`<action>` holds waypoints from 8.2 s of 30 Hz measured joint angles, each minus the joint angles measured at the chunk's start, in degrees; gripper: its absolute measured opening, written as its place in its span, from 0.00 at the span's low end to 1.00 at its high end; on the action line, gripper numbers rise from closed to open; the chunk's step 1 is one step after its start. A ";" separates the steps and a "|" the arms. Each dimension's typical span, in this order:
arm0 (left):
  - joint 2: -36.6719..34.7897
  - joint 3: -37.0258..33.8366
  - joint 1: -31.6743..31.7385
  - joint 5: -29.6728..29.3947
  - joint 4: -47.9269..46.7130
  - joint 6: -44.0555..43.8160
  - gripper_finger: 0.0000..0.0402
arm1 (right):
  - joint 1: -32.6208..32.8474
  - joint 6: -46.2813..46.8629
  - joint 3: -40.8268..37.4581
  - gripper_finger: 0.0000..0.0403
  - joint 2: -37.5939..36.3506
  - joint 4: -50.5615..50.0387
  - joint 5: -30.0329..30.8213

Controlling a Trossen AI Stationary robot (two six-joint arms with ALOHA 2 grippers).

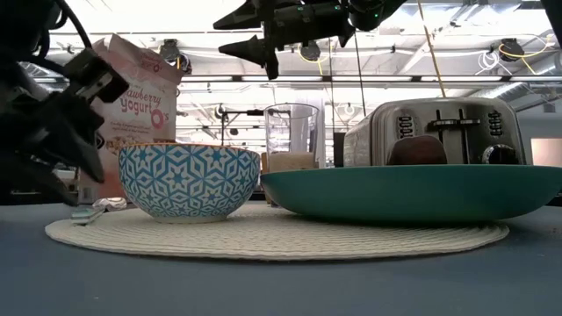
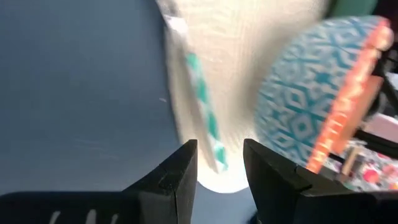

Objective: Arrange a breakfast setting
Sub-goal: Return to Home Position

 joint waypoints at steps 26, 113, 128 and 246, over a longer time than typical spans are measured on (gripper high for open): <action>-4.85 0.17 -0.02 -9.41 18.94 18.17 0.34 | -0.03 0.01 0.01 0.52 -0.02 0.21 -1.55; -75.17 -14.10 21.40 -9.77 -16.26 114.06 0.34 | -1.29 -25.15 -6.78 0.01 -63.22 -49.22 -5.70; -75.17 -14.12 21.40 -5.77 -16.76 117.38 0.34 | -1.29 -22.78 -28.94 0.01 -70.62 -34.45 -5.76; -75.06 -14.12 21.40 -5.88 -16.96 114.34 0.34 | -1.27 -17.49 -79.99 0.01 -101.85 -12.83 12.28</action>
